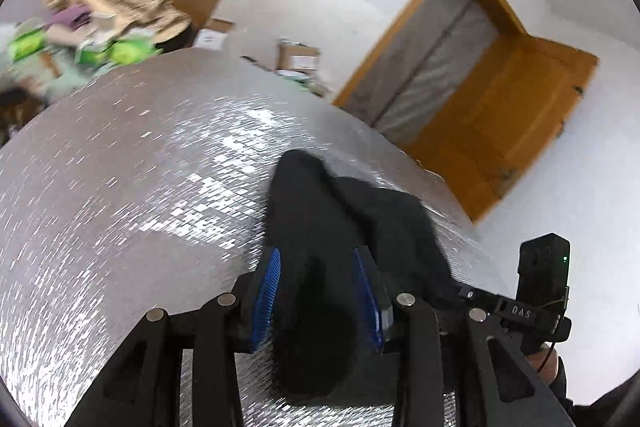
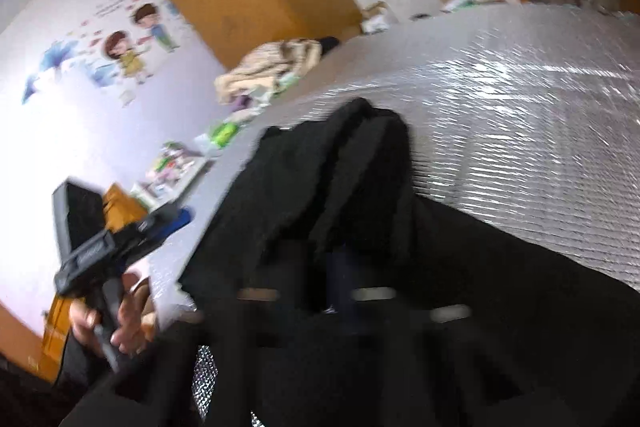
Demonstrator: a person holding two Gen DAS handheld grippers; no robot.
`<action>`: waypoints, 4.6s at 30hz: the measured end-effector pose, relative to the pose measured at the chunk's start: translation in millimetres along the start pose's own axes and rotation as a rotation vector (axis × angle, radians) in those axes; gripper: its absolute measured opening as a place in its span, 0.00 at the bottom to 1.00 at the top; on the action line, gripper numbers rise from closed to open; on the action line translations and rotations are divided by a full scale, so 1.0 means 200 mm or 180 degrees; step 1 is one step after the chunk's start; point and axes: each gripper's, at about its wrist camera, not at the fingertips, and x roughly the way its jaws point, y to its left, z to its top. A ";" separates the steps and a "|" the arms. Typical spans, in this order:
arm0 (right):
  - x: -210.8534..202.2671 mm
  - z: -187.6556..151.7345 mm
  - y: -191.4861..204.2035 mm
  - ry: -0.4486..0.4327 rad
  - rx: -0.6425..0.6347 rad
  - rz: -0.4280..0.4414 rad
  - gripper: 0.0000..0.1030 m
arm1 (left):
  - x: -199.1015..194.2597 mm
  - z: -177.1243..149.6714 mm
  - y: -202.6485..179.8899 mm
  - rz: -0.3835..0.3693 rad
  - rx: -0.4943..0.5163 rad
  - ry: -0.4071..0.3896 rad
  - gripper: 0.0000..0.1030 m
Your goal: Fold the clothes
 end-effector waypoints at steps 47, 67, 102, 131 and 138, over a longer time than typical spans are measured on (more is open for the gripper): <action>-0.11 0.01 -0.10 0.0173 0.0598 0.0380 0.16 | 0.07 -0.16 0.04 0.0201 0.0016 0.0311 0.10; -0.29 -0.30 -0.14 0.0431 0.0722 0.0499 0.22 | 0.02 -0.21 0.01 0.0017 0.0212 0.0477 0.12; -0.23 0.09 0.07 -0.0032 0.0037 0.0144 0.19 | -0.02 -0.13 -0.17 -0.0014 0.0575 0.0217 0.04; 0.50 0.62 0.52 0.0754 -0.1041 -0.0084 0.37 | 0.12 -0.22 -0.01 0.0085 0.0341 0.0317 0.04; 0.84 0.61 0.47 0.1424 -0.1284 -0.0363 0.24 | 0.11 -0.23 0.00 0.0065 0.0357 0.0296 0.04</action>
